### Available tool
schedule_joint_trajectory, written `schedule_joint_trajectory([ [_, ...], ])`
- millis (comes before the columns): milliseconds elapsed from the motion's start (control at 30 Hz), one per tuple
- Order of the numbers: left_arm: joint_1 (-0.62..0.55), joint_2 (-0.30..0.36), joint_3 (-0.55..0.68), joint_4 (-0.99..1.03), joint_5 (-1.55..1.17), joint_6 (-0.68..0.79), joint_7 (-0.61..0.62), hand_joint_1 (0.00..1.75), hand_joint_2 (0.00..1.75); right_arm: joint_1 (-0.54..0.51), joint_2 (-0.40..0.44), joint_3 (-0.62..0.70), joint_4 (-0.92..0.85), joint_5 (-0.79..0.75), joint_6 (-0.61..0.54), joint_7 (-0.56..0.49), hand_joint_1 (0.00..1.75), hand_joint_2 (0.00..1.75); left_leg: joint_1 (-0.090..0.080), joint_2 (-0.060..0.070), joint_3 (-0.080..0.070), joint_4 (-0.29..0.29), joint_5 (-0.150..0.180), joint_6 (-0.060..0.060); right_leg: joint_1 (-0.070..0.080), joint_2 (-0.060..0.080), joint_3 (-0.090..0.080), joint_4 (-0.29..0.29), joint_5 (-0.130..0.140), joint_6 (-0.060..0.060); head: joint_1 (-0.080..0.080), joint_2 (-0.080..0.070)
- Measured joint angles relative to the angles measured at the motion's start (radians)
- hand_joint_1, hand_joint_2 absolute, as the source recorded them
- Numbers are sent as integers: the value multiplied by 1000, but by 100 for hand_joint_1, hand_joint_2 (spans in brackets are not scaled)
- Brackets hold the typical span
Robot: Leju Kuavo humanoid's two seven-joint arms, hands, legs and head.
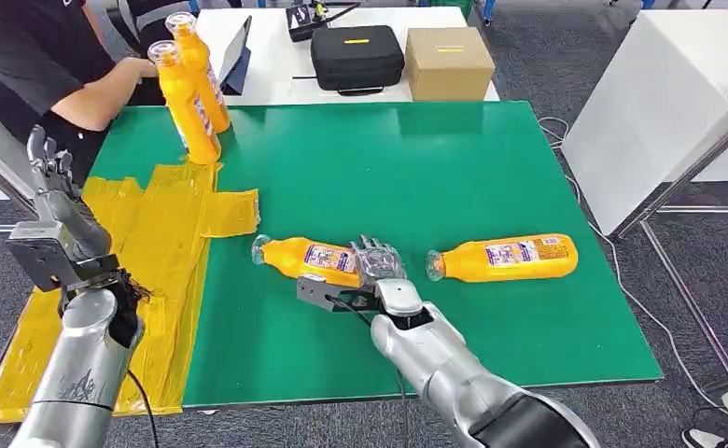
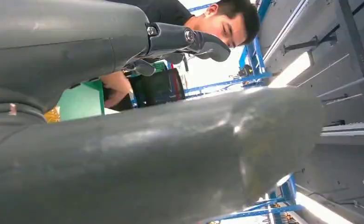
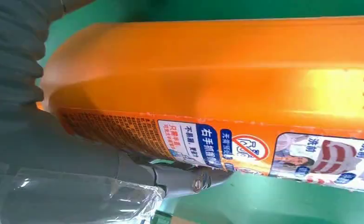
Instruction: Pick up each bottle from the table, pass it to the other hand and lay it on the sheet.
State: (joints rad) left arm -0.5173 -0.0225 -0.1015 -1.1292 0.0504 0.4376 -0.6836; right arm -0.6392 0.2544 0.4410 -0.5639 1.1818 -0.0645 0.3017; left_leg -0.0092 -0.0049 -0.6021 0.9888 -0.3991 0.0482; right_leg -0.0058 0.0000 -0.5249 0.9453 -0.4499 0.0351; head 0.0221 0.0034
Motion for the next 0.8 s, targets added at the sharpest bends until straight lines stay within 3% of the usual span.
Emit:
schedule_joint_trajectory([
  [667, -1, -1, 0, 0, 0, 0, 0, 0, 0, -18, 7, 0, 35, 0, 0, 1, 0, 175, 0, 0, 3, 0, 0, 0, 0, 0, 3, 0, 0, 0, 0, 0],
  [700, -1, -1, 0, 0, 0, 0, 0, 0, 0, -18, 7, 0, 36, 0, 0, 0, 33, 175, 0, 0, 3, 0, 0, 0, 0, 0, 3, 0, 0, 0, 0, 0],
  [733, -1, -1, 0, 0, 1, 0, 0, 0, 0, -19, 7, 0, 37, 0, 1, 1, 173, 175, 0, 0, 3, 0, 0, 0, 0, 0, 3, 0, 0, 0, 0, 0],
  [800, -1, -1, 0, 0, 3, 0, -2, 0, 0, -24, 8, 0, 43, 2, 9, 1, 175, 175, 0, 0, 3, 0, 0, 0, 0, 0, 3, 0, 0, 0, 0, 0],
])
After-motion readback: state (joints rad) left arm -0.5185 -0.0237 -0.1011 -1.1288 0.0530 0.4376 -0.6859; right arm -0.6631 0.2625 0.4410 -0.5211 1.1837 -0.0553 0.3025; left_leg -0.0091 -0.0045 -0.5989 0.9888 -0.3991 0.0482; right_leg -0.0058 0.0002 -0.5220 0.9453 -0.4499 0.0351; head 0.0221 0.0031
